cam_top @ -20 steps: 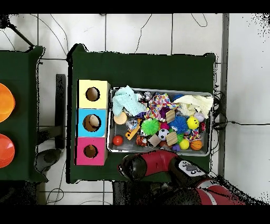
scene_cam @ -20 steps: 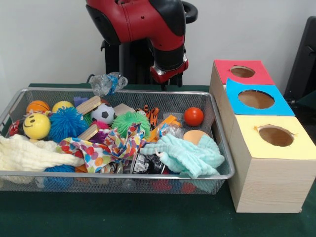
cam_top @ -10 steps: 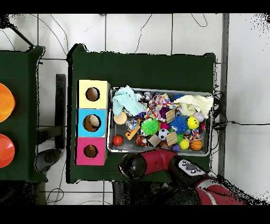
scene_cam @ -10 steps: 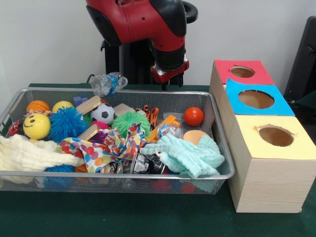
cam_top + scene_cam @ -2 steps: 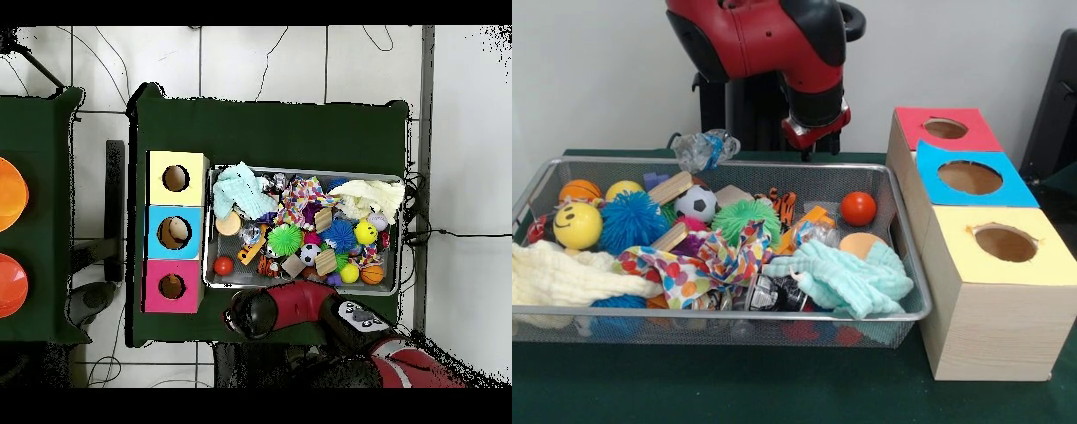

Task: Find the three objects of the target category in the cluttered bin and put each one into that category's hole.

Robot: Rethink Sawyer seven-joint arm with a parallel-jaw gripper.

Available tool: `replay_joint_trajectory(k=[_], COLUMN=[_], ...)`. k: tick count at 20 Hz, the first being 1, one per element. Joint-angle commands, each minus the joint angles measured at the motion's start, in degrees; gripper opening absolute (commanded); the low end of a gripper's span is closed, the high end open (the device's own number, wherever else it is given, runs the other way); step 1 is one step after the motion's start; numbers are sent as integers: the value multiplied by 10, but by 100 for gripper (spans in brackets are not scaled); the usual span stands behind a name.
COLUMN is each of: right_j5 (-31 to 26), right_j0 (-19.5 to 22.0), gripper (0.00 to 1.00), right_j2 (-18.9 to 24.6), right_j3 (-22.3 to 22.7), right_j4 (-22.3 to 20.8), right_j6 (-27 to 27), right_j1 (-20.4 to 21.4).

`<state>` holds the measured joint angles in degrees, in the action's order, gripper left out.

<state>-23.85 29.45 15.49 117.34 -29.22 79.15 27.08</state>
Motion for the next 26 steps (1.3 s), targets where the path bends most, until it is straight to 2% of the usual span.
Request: replay_joint_trajectory(k=[1, 5, 8, 14, 16, 26], right_j5=[-68, -104, -140, -167, -167, -141], right_j0=[17, 22, 23, 21, 20, 19], gripper=[100, 100, 100, 100, 100, 100], right_j2=[57, 73, 78, 75, 73, 60], right_j3=[-14, 46, 72, 100, 104, 116], right_j4=[55, 101, 136, 180, 187, 184], right_j6=[37, 40, 28, 9, 6, 9], right_j1=[88, 204, 275, 357, 368, 357])
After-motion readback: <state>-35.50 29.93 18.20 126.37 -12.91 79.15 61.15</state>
